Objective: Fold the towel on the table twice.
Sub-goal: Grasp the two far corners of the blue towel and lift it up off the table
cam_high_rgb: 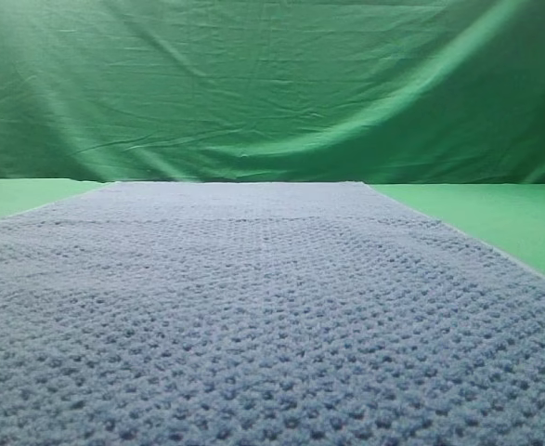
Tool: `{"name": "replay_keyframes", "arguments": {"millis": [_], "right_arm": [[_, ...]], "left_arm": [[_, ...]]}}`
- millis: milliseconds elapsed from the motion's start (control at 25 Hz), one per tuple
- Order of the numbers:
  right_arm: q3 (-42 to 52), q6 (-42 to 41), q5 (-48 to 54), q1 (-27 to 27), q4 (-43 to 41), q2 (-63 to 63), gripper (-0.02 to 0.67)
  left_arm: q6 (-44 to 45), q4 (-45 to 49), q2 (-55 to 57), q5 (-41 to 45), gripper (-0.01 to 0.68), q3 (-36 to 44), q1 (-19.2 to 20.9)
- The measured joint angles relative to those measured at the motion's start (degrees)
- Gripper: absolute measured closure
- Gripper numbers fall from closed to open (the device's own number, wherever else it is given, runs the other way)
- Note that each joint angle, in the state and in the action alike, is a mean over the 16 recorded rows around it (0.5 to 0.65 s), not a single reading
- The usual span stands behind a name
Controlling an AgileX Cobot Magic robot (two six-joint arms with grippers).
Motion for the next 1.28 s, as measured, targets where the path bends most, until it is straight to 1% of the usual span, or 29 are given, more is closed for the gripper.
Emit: {"name": "replay_keyframes", "arguments": {"millis": [160, 320, 600, 760, 920, 1080, 1280], "right_arm": [[-6.1, -2.0, 6.1, 0.5, -1.0, 7.3, 0.649], [-13.3, -2.9, 14.2, 0.7, -3.3, 17.3, 0.649], [-24.7, -0.5, 26.8, 0.7, -8.9, 36.0, 0.649], [-29.8, 2.0, 31.4, 1.1, -13.1, 44.9, 0.649], [-34.2, 5.6, 34.5, 2.8, -19.3, 52.1, 0.649], [-37.8, 11.1, 36.3, 6.1, -27.1, 58.5, 0.649], [-41.5, 18.2, 36.9, 11.4, -36.3, 66.5, 0.649]], "left_arm": [[-0.5, 2.5, 5.7, 4.7, 0.673, -5.2, -1.1], [-1.7, 5.6, 13.4, 10.3, 0.673, -10.9, -2.3], [-3.9, 9.5, 28.1, 16.9, 0.673, -18.1, -4.2], [-4.8, 10.8, 36.2, 18.4, 0.673, -20.8, -4.8], [-5.2, 12.2, 44.4, 19.7, 0.673, -23.7, -4.9], [-6.1, 14.3, 52.9, 21.6, 0.673, -27.5, -4.9], [-7.5, 17.4, 63.6, 23.8, 0.673, -32.7, -4.9]]}}
